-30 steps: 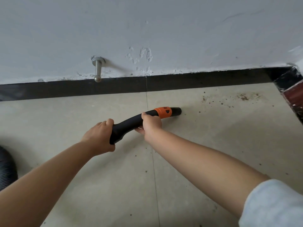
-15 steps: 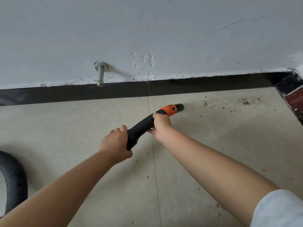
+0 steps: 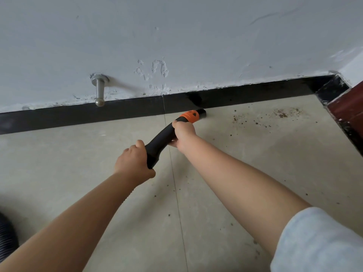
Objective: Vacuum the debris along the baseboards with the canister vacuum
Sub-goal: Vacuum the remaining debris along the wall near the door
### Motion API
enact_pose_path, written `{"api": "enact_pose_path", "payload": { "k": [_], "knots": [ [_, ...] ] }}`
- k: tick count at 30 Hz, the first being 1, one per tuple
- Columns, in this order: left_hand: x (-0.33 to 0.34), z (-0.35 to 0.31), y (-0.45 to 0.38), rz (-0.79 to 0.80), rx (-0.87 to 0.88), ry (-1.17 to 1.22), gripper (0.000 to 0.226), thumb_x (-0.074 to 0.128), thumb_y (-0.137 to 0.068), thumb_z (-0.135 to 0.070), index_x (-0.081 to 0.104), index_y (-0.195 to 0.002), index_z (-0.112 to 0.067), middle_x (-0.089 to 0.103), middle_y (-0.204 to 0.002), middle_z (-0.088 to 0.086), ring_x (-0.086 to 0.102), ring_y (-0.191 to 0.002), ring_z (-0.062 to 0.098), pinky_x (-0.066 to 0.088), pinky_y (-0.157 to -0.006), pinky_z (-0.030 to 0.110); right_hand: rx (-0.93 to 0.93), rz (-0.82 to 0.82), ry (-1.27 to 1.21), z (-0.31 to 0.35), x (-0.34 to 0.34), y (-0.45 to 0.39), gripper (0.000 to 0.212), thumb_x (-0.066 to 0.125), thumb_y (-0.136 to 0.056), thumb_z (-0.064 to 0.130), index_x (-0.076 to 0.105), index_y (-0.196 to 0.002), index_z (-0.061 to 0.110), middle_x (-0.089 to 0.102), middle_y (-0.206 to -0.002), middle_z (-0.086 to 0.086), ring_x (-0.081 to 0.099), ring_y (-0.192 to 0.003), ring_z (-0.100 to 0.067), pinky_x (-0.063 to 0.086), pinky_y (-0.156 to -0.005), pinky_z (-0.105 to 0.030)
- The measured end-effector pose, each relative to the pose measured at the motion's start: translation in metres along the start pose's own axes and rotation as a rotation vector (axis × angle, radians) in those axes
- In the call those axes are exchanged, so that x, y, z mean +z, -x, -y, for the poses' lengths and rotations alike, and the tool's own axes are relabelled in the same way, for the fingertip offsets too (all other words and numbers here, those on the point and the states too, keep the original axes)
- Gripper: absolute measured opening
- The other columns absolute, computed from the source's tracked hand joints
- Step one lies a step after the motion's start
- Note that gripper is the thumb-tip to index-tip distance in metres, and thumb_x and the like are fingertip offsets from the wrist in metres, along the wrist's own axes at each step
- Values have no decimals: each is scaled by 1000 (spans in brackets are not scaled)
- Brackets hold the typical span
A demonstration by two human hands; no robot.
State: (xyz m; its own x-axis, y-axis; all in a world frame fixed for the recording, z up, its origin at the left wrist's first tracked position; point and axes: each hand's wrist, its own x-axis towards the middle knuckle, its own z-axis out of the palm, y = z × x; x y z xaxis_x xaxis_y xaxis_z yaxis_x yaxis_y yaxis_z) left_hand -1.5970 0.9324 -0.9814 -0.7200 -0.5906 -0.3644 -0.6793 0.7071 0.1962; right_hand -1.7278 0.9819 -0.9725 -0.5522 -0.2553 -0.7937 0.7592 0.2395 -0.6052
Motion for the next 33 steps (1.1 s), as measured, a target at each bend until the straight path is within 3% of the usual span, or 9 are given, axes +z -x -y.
{"api": "enact_pose_path", "payload": {
  "k": [3,7,13,19,24,28,33],
  "knots": [
    [0,1,-4,47,52,-28,46,70,-72,-22,30,-93,-14,44,-84,0,46,-81,19,35,-62,27,5,-51,-46,-8,-11,0,41,52,-95,15,38,-132,5,49,-129,-17,49,-118,-37,52,-81,-47],
    [-1,12,-2,87,125,-109,44,69,-72,-23,36,-100,-13,48,-89,-1,47,-80,18,36,-61,25,12,-68,-139,-33,-19,1,45,52,-95,17,37,-136,6,50,-129,-15,52,-116,-34,53,-73,-41],
    [-12,18,4,96,217,-173,42,68,-72,-23,33,-95,-17,45,-82,-5,44,-76,15,29,-50,19,31,-85,-232,-46,-21,8,43,51,-96,16,38,-135,5,51,-126,-15,54,-113,-33,54,-69,-40],
    [-2,-16,8,114,219,-152,45,70,-73,-25,30,-94,-17,46,-88,-3,47,-79,16,34,-61,24,18,-146,-193,-34,-48,6,40,50,-96,18,41,-133,5,50,-128,-16,51,-117,-34,51,-65,-39],
    [7,-51,3,108,191,-92,47,71,-72,-24,30,-93,-14,46,-89,0,47,-82,19,37,-63,27,-13,-184,-130,-14,-69,-1,41,49,-96,21,40,-134,6,49,-128,-16,49,-118,-34,51,-70,-40],
    [9,-62,-4,93,146,-30,47,70,-72,-23,30,-93,-13,42,-83,-1,45,-80,19,36,-62,28,-69,-243,-8,-4,-66,-8,43,49,-96,26,40,-133,5,53,-126,-15,53,-113,-33,52,-90,-44],
    [8,-51,-12,54,92,-10,46,70,-71,-22,31,-92,-13,42,-78,-2,47,-78,20,36,-59,28,-94,-204,7,0,-50,-10,46,48,-96,28,37,-135,5,52,-126,-15,54,-113,-35,52,-90,-46]
  ]
}}
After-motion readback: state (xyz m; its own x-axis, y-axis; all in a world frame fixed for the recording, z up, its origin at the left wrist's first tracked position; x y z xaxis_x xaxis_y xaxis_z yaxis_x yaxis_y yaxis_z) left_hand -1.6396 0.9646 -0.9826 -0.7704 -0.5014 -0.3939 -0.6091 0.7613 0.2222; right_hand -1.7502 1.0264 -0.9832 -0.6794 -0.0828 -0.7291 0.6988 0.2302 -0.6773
